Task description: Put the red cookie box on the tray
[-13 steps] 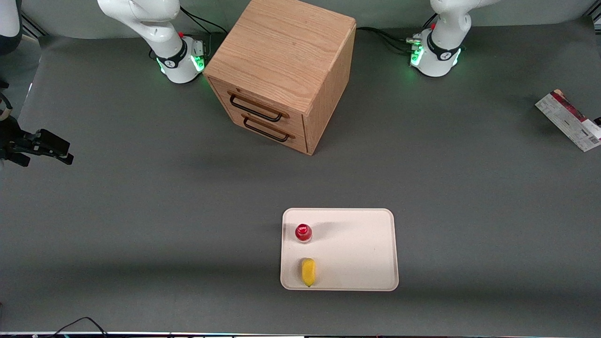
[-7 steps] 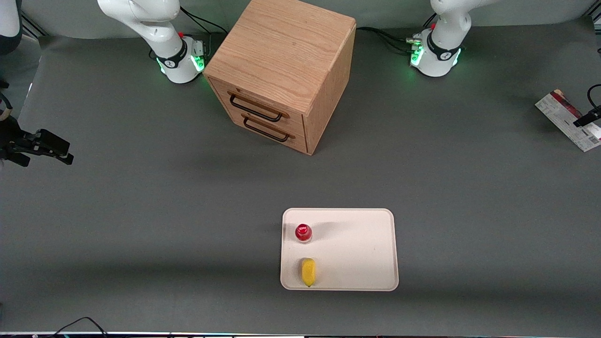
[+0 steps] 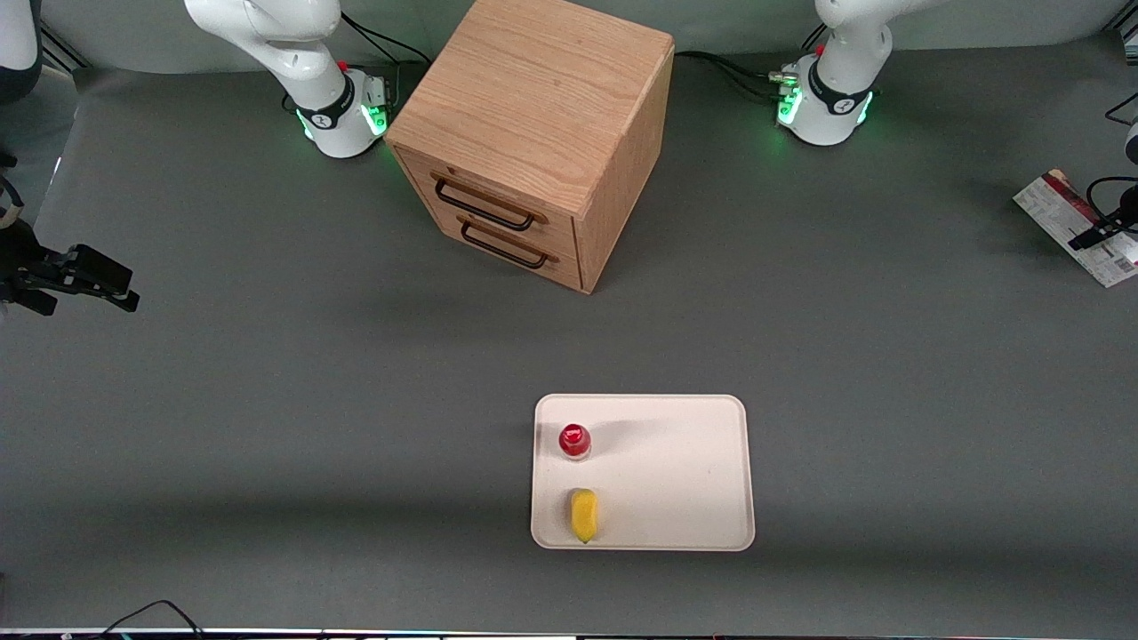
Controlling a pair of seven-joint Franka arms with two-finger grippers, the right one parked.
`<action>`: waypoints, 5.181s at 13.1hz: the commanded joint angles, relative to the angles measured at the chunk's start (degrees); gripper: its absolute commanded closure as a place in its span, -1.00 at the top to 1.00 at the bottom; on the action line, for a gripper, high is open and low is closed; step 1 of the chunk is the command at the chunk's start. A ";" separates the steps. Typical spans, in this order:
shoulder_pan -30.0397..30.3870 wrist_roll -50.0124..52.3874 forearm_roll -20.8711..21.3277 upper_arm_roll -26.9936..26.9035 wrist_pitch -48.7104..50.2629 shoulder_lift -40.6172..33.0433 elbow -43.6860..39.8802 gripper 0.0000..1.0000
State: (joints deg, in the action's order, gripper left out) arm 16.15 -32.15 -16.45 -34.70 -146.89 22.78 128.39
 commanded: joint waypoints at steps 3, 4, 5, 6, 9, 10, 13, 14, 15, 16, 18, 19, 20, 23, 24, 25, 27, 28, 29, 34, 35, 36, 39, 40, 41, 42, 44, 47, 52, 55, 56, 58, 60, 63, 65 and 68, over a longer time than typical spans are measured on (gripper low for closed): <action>-0.76 -3.43 -0.25 -0.10 -0.50 0.51 -0.95 -1.00; -1.72 -3.96 -0.33 -0.10 0.28 0.34 -1.64 -1.00; -3.04 -3.79 -0.25 -0.19 0.72 -0.19 -2.09 -1.00; -4.96 -3.27 -0.25 -0.28 2.64 -0.97 -2.79 -1.00; -12.43 1.63 -0.25 -0.89 11.95 -2.38 -8.83 -1.00; -14.89 5.05 -0.07 -0.63 15.02 -2.91 -11.56 -1.00; -23.59 14.99 2.29 -0.02 21.98 -2.92 -20.26 -1.00; -25.62 17.54 3.00 1.29 23.56 -2.92 -22.46 -1.00; -27.12 20.78 4.22 2.78 25.15 -2.92 -24.74 -1.00; -28.61 25.43 5.89 4.97 27.51 -2.57 -27.90 -1.00; -32.91 37.63 11.24 9.37 32.87 -0.39 -36.23 -1.00; -34.67 43.00 12.75 11.91 36.29 1.89 -41.41 -1.00; -35.56 47.06 12.85 14.55 39.19 4.53 -45.99 -1.00; -40.65 57.61 13.29 18.35 41.34 11.22 -53.76 -1.00; -41.88 59.73 13.20 18.62 40.64 13.06 -55.60 -1.00; -42.25 60.10 13.11 20.19 40.72 15.52 -58.49 -1.00; -42.60 60.10 13.29 22.74 40.28 20.00 -63.07 -1.00; -43.12 60.02 13.29 23.45 38.97 22.20 -65.17 -1.00; -43.74 60.10 13.29 24.24 36.70 24.31 -66.33 -1.00; -46.20 63.70 13.46 26.71 28.15 31.44 -67.74 -1.00; -46.29 63.79 13.81 26.71 28.15 32.58 -68.44 -1.00; -46.47 63.80 14.25 26.71 28.24 33.11 -68.71 -1.00; -46.56 63.80 14.43 26.79 27.63 33.56 -68.89 -1.00; -46.47 63.80 14.43 26.79 27.45 33.56 -68.89 -1.00; -46.47 63.80 14.43 26.79 27.36 33.56 -68.89 -1.00; -46.21 63.71 14.34 26.88 27.36 33.56 -69.24 -1.00; -45.94 63.71 14.25 26.88 27.45 33.65 -70.82 -1.00; -45.15 63.80 14.26 26.62 25.70 34.08 -71.35 -1.00; -44.36 64.06 14.34 26.35 22.35 35.58 -71.35 -0.65; -44.53 64.15 15.04 26.27 21.65 35.84 -71.17 1.00; -44.53 64.15 15.13 26.35 21.82 35.76 -71.09 1.00; -44.36 64.15 14.87 26.44 23.83 34.71 -71.09 1.00; -44.27 64.06 14.70 26.44 30.05 32.60 -71.26 1.00; -40.50 61.35 14.43 26.88 40.33 26.37 -70.91 1.00; -37.96 53.46 13.30 26.71 47.72 21.89 -70.56 1.00; -34.70 46.85 13.54 26.27 49.25 11.89 -62.52 1.00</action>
State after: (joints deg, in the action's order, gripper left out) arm -19.51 18.43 -3.11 -8.57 -97.23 42.35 57.17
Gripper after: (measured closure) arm 0.000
